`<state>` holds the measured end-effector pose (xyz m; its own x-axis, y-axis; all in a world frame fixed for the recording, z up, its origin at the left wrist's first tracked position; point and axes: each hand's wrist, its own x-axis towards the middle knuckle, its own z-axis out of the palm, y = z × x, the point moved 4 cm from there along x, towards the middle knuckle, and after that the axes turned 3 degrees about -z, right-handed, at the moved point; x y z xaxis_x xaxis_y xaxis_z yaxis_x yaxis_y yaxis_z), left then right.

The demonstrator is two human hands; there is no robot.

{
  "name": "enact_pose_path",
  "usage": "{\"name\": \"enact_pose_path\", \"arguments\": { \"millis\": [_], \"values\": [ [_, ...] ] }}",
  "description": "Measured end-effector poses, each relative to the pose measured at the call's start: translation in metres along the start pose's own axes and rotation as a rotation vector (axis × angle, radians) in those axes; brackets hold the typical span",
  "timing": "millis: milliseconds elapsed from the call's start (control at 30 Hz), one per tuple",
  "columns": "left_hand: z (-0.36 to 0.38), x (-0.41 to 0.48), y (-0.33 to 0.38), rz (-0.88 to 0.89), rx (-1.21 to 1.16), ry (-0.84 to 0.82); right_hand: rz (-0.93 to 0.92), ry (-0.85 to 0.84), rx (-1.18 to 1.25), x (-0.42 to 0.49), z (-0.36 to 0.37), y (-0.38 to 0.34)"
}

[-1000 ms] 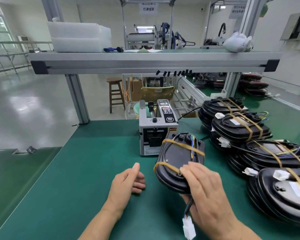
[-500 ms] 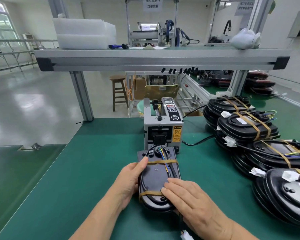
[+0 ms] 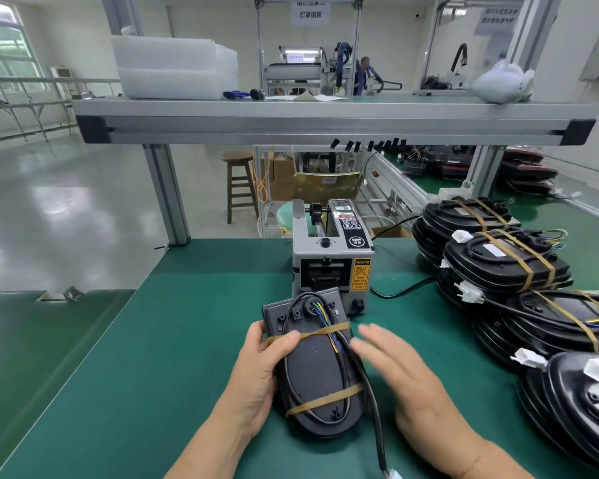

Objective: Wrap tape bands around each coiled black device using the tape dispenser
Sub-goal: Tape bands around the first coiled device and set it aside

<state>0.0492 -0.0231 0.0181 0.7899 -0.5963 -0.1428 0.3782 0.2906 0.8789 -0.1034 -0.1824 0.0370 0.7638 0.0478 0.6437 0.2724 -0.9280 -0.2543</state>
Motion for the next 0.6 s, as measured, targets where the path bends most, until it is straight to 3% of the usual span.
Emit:
{"name": "enact_pose_path", "arguments": {
  "millis": [100, 200, 300, 600],
  "values": [
    [0.003, -0.002, -0.001, 0.029, -0.027, -0.026, 0.468, 0.168, 0.459, 0.012, 0.003, 0.020],
    [0.011, -0.003, 0.004, 0.079, -0.033, -0.028, 0.781, 0.059, 0.873, 0.036, 0.013, 0.019],
    [0.021, -0.008, 0.016, 0.164, 0.053, -0.049, 0.769, -0.036, 0.989, 0.056, 0.021, 0.015],
    [0.031, -0.024, 0.055, 0.333, 0.383, -0.100, 0.661, 0.078, 1.312, 0.065, 0.022, 0.013]
  ]
}}
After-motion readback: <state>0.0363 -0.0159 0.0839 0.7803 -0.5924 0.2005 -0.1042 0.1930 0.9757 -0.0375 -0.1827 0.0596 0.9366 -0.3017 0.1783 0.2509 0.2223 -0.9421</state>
